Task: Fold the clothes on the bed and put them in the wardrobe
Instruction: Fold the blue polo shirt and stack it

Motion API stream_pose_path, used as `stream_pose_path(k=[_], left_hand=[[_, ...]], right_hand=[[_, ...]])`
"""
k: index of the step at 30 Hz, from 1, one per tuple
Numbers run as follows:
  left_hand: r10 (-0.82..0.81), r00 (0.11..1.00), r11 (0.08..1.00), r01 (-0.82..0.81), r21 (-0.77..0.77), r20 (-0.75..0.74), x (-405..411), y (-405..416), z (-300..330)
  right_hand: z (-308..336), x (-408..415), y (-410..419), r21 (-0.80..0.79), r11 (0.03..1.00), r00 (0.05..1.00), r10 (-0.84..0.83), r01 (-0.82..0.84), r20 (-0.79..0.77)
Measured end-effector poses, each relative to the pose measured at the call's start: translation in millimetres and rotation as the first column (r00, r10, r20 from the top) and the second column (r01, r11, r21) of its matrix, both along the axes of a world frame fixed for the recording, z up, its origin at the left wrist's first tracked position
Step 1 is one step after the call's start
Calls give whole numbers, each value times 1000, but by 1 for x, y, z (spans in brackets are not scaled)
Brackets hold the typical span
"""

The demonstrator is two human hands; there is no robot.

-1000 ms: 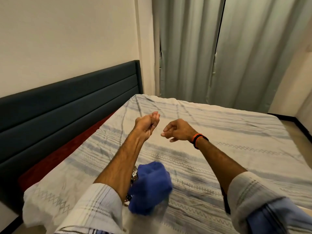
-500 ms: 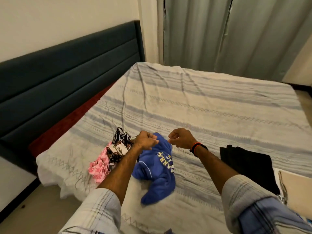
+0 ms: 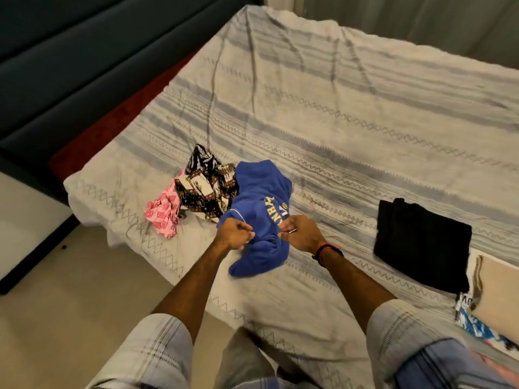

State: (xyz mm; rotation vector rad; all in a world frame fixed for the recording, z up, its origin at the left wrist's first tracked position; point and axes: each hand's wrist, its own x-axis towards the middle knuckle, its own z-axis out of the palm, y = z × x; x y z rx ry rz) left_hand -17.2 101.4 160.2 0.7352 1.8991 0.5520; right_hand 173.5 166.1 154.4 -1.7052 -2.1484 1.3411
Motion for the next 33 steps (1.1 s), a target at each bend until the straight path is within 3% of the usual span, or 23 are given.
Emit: stream_pose_path(k=[9, 14, 21, 24, 27, 30, 33], left_hand=[[20, 1000, 981, -17, -195, 10, -36, 22, -100], [-1, 997, 972, -17, -236, -77, -48, 52, -144], [67, 994, 916, -25, -401, 91, -52, 89, -157], [363, 841, 909, -227, -349, 401, -52, 99, -130], [399, 761, 917, -346, -200, 512, -65, 98, -101], [351, 867, 931, -365, -31, 354, -78, 104, -79], [280, 943, 950, -299, 88, 180, -87, 106, -69]], right_hand=[[-83, -54, 11, -123, 991, 991, 69, -55, 113], [-127, -87, 22, -192, 980, 979, 95, -60, 178], [-154, -110, 27, -124, 992, 968, 63, -33, 244], [-143, -114, 32, -31, 997, 990, -67, 71, 122], [-121, -113, 49, 54, 970, 972, -235, 236, -16], [-72, -104, 67, 102, 954, 953, -265, 281, -150], [-38, -99, 81, -4, 966, 923, -250, 260, -293]])
